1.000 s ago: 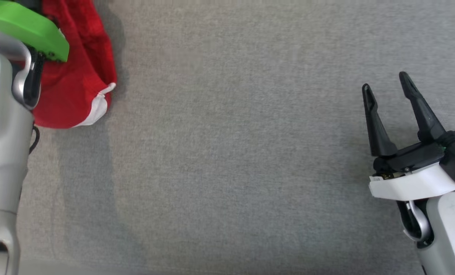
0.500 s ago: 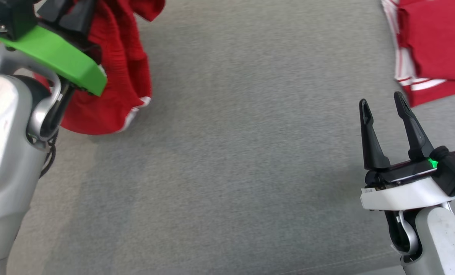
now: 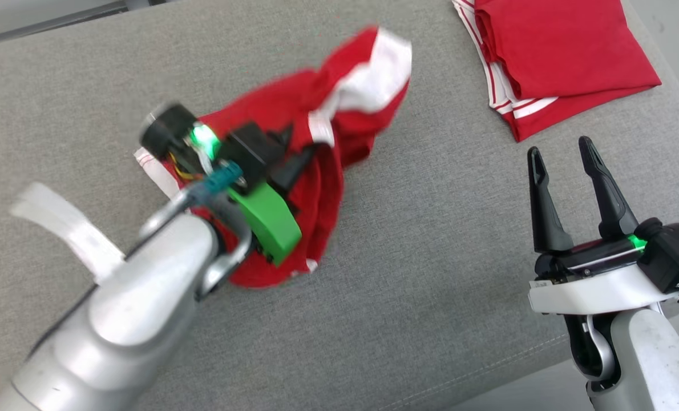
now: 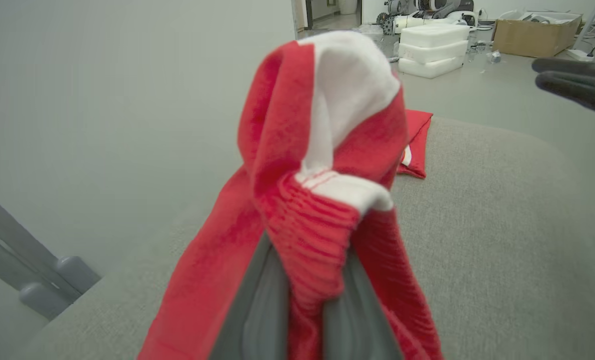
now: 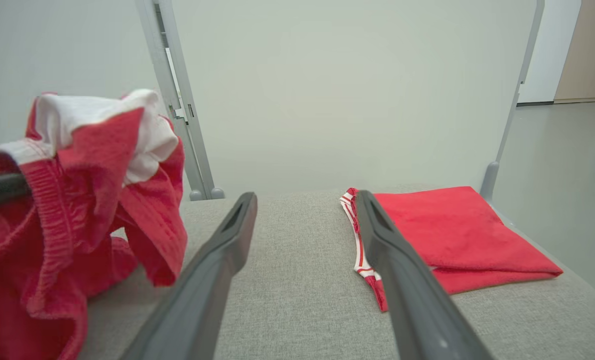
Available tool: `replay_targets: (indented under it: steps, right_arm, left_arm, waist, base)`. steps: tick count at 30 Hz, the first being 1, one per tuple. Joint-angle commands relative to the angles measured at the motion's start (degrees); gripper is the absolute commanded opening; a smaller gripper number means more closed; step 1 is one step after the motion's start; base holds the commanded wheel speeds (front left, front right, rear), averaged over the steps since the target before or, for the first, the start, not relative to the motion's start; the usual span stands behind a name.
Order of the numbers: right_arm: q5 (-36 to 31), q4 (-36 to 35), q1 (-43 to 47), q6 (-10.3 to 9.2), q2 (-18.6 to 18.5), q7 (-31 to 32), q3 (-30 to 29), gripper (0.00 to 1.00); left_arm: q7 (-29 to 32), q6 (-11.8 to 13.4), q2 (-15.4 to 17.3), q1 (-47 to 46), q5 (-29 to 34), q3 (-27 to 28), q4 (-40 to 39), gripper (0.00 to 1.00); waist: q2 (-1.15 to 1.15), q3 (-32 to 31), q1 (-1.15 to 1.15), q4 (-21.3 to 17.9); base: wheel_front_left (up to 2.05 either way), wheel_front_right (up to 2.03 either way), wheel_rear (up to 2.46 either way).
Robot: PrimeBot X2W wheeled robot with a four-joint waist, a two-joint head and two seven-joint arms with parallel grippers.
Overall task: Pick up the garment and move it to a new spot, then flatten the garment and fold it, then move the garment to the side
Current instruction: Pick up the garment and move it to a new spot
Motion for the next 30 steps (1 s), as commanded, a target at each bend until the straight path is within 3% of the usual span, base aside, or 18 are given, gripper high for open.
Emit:
replay_targets:
  steps: [1, 11, 12, 13, 14, 18, 22, 23, 26, 28, 30]
  right_arm:
    - [0.4, -0.1, -0.8, -0.12, 0.1, 0.0, 0.2, 1.00]
    - [0.5, 0.4, -1.1, -0.12, -0.6, 0.0, 1.2, 1.00]
    - [0.5, 0.5, -0.9, -0.12, -0.6, 0.0, 1.3, 1.00]
    - [0.5, 0.6, -0.7, -0.12, -0.7, 0.0, 1.4, 1.00]
    - [0.5, 0.6, -0.5, -0.12, -0.8, 0.0, 1.7, 1.00]
    - [0.3, 1.0, 0.3, -0.12, -1.2, 0.0, 2.8, 1.00]
    - [0.1, 1.3, 1.2, -0.12, -1.4, 0.0, 4.2, 1.00]
    - [-0.1, 1.3, 1.5, -0.12, -1.4, 0.0, 4.6, 1.00]
    - [-0.3, 1.8, 2.5, -0.12, -1.6, 0.0, 4.9, 1.00]
    - [-0.6, 2.2, 3.4, -0.11, -1.8, 0.0, 5.3, 1.00]
    - [-0.7, 2.7, 4.4, -0.12, -1.9, 0.0, 5.3, 1.00]
  left_arm:
    - [-1.1, -0.2, -0.4, 1.2, 0.6, -1.4, 2.4, 0.00]
    - [-7.6, -0.3, -3.8, 0.6, 3.5, -15.1, 19.1, 0.00]
    - [-8.8, -0.3, -4.2, 0.6, 3.3, -15.4, 20.0, 0.12]
    - [-9.7, -0.3, -4.6, 0.6, 3.2, -15.4, 20.6, 0.49]
    - [-10.7, 0.1, -5.1, 0.7, 3.0, -15.1, 21.1, 1.00]
    - [-13.3, 2.8, -5.9, 3.5, 1.9, -13.0, 20.5, 1.00]
    - [-14.4, 8.7, -5.4, 8.6, 0.1, -8.5, 16.5, 1.00]
    - [-14.6, 12.2, -5.3, 12.0, -0.9, -5.2, 13.1, 1.00]
    - [-14.5, 16.7, -5.7, 18.7, -1.8, 1.2, 6.4, 1.00]
    - [-14.5, 18.9, -6.7, 25.4, -1.8, 6.8, 0.7, 1.00]
    - [-14.5, 18.9, -7.6, 29.7, -1.1, 9.7, -2.2, 1.00]
  waist:
    - [-0.01, 1.3, 0.00, -0.1]
    - [-0.01, 2.0, 0.00, 1.0]
    - [-0.01, 1.6, 0.00, 1.4]
    - [-0.01, 1.3, 0.00, 1.7]
    - [-0.01, 0.7, 0.00, 2.2]
    - [-0.01, -2.0, 0.00, 3.9]
    - [-0.01, -4.8, 0.00, 5.7]
    - [-0.01, -5.9, 0.00, 6.9]
    - [-0.01, -7.7, 0.00, 9.3]
    - [-0.01, -9.4, 0.00, 11.6]
    - [-0.01, -10.7, 0.00, 13.3]
  base:
    - [0.00, 0.00, 0.00]
    - [0.00, 0.00, 0.00]
    - [0.00, 0.00, 0.00]
    - [0.00, 0.00, 0.00]
    - [0.00, 0.00, 0.00]
    - [0.00, 0.00, 0.00]
    - [0.00, 0.00, 0.00]
    - [0.00, 0.00, 0.00]
    - [0.00, 0.00, 0.00]
    - [0.00, 0.00, 0.00]
    - [0.00, 0.00, 0.00]
